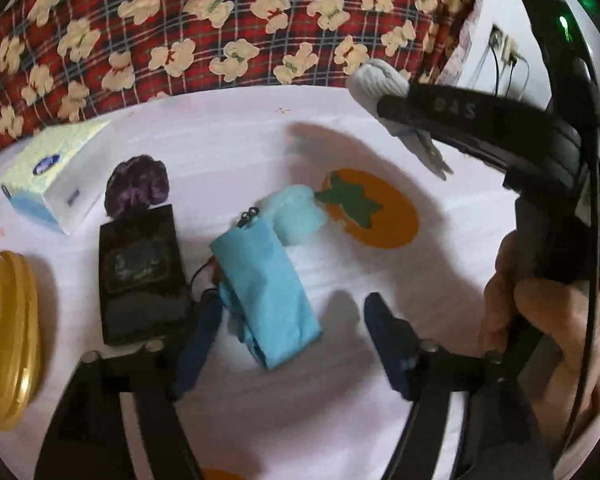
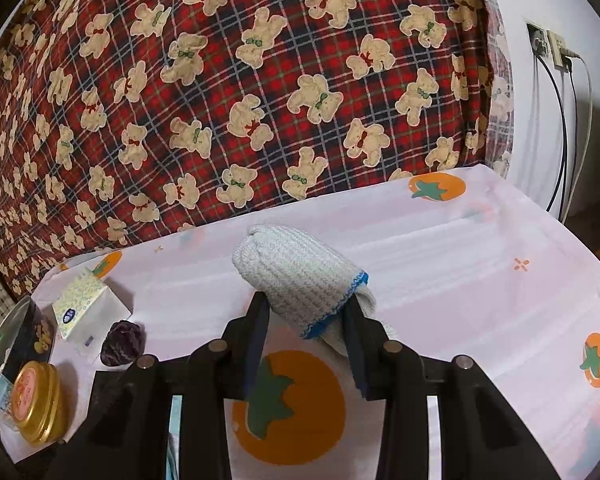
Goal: Organize soft objects
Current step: 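Grasp the rolled white sock with the right gripper while the left gripper holds the blue cloth, then carry the blue cloth and white sock over the metal tin with both grippers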
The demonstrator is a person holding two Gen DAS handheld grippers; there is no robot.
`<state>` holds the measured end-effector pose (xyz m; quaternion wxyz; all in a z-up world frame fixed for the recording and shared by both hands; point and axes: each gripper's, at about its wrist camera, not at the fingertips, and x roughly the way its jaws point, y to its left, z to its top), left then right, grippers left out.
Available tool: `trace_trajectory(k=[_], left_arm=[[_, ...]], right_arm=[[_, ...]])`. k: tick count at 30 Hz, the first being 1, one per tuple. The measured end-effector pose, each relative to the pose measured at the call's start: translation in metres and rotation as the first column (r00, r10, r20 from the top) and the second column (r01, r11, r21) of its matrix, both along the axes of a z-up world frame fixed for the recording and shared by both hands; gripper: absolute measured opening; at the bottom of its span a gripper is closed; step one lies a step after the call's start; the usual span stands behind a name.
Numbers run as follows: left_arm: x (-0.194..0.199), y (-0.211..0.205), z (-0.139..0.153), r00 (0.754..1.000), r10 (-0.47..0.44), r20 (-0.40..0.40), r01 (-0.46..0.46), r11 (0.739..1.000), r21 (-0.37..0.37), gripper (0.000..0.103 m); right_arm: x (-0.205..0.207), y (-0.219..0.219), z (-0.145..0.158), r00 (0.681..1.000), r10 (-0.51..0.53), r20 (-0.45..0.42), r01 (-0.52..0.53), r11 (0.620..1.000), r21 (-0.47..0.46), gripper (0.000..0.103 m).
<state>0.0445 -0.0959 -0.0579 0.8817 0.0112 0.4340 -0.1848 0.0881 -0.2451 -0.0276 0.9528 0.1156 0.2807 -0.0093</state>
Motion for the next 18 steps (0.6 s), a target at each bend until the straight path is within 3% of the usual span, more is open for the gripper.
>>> trace_trajectory(k=[1,4,8,10,12,15,18], left_arm=[[-0.001,-0.002,-0.001,1.0,0.001,0.005,-0.001,1.0,0.021,0.012],[0.001,0.009,0.0,1.0,-0.023,-0.009,0.022,0.997,-0.069,0.011],[0.003,0.033,-0.002,0.999,0.031,-0.042,-0.038,0.984,-0.172,0.011],[-0.004,0.041,0.002,0.999,0.049,-0.015,-0.052,0.972,-0.231,0.011],[-0.02,0.056,0.012,0.995,0.084,0.061,-0.062,0.952,-0.299,0.011],[-0.038,0.075,0.02,0.982,0.133,0.133,-0.08,0.936,-0.343,0.011],[-0.043,0.09,0.02,0.972,0.18,0.154,-0.114,0.925,-0.361,0.011]], right_arm=[[0.0,0.0,0.0,1.0,0.0,0.001,0.0,1.0,0.001,0.039],[0.0,0.0,0.001,1.0,0.0,0.011,0.0,1.0,0.005,0.039],[-0.002,-0.001,0.003,1.0,-0.007,0.022,0.007,1.0,0.006,0.039],[-0.003,-0.003,0.004,0.999,-0.015,0.031,0.014,1.0,0.011,0.039],[-0.005,-0.004,0.007,0.999,-0.021,0.042,0.02,1.0,0.016,0.039],[-0.007,-0.007,0.008,0.998,-0.031,0.056,0.03,0.999,0.022,0.039],[-0.009,-0.008,0.008,0.996,-0.051,0.067,0.05,0.999,0.004,0.039]])
